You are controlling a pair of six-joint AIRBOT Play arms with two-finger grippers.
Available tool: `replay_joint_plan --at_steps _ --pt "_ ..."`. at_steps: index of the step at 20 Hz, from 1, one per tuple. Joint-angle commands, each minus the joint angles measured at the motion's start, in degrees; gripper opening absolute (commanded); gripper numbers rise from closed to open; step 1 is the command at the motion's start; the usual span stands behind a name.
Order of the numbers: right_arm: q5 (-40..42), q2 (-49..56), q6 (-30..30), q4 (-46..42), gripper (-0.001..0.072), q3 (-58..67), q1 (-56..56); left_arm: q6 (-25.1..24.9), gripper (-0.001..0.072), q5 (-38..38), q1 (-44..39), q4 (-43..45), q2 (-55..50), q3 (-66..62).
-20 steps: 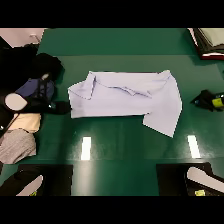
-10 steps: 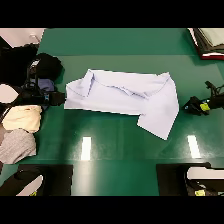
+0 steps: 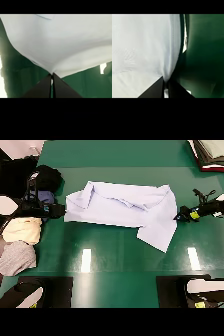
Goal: Fold the shirts.
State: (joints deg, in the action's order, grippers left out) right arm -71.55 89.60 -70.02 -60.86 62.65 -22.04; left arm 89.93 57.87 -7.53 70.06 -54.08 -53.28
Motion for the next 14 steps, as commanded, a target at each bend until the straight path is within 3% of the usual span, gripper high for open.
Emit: replay_joint_plan --at_steps 1,4,9,14 --pt "0.31 -1.11 0.66 -0.07 0.0022 0.11 1.7 0.17 0.0022 -1.03 0.02 -0.17 0.07 -0.35" --pt "2.29 -8.09 0.61 4.81 0.0022 2.4 1.84 0.09 0.0021 -2.82 0.07 0.11 0.07 -7.8" --pt "3.37 -21.2 0.44 15.06 0.0021 20.22 1.84 -2.8 0.0022 -2.62 0.07 0.5 0.22 -33.46" --pt "9.86 -33.31 -0.46 16.02 0.0021 36.96 1.81 -5.75 0.0022 0.48 0.07 0.44 0.22 -59.34"
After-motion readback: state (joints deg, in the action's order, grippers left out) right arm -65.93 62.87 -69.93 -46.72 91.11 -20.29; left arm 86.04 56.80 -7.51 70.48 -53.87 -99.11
